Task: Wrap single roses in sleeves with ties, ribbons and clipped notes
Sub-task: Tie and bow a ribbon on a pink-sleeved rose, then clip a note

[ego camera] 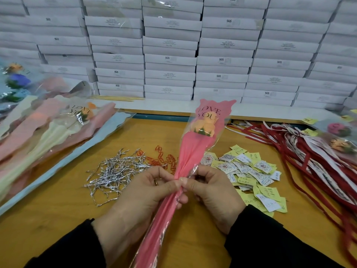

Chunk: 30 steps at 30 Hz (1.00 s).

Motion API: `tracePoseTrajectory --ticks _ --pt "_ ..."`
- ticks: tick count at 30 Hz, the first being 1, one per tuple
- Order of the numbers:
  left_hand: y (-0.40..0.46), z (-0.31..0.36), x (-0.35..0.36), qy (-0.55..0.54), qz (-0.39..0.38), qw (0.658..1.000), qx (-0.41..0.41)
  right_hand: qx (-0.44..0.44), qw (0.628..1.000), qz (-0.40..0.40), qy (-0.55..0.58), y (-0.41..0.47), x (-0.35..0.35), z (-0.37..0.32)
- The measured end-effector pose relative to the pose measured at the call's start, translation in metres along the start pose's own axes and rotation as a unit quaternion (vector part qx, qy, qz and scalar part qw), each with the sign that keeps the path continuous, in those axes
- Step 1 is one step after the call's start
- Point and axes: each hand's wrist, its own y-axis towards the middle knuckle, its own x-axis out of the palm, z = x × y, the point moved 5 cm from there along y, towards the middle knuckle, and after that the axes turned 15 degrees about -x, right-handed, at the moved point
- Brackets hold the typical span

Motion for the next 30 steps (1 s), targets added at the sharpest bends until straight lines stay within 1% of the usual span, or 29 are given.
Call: tracePoseTrajectory --ticks 2,4,6,8,11,16,18,20,26,28,30 --pt "0.000 0.004 -0.002 -0.003 0.019 1.000 0.018 -0.013 1.000 0.004 -0.021 0.002 0.001 -0.003" --pt "0.000 0.009 -0.008 -0.020 0.046 0.998 0.033 -0.024 0.998 0.032 -0.050 0.006 -0.005 -0.005" --pt "0.000 0.013 -0.017 -0.043 0.071 0.996 0.042 -0.044 0.990 0.050 -0.124 0.010 -0.015 -0.007" --pt "0.000 0.016 -0.025 -0.064 0.093 0.992 0.048 -0.058 0.973 0.042 -0.220 0.012 -0.021 -0.005" --pt "0.000 0.020 -0.032 -0.086 0.112 0.988 0.064 -0.073 0.946 -0.014 -0.315 0.012 -0.017 -0.004" --pt "0.001 0.023 -0.034 -0.062 0.127 0.987 0.082 -0.120 0.875 -0.153 -0.444 0.010 0.003 0.001" --pt "0.002 0.022 -0.033 -0.054 0.130 0.987 0.082 -0.128 0.846 -0.189 -0.482 0.009 0.009 0.003" --pt "0.003 0.020 -0.032 -0.051 0.129 0.987 0.083 -0.128 0.824 -0.206 -0.512 0.010 0.013 0.003" --pt "0.005 0.016 -0.029 -0.050 0.119 0.988 0.082 -0.129 0.815 -0.196 -0.530 0.011 0.013 0.001" --pt "0.006 0.015 -0.029 -0.056 0.115 0.988 0.083 -0.126 0.818 -0.194 -0.526 0.011 0.013 0.001" --pt "0.007 0.015 -0.029 -0.063 0.112 0.988 0.084 -0.130 0.830 -0.184 -0.510 0.011 0.012 0.000"
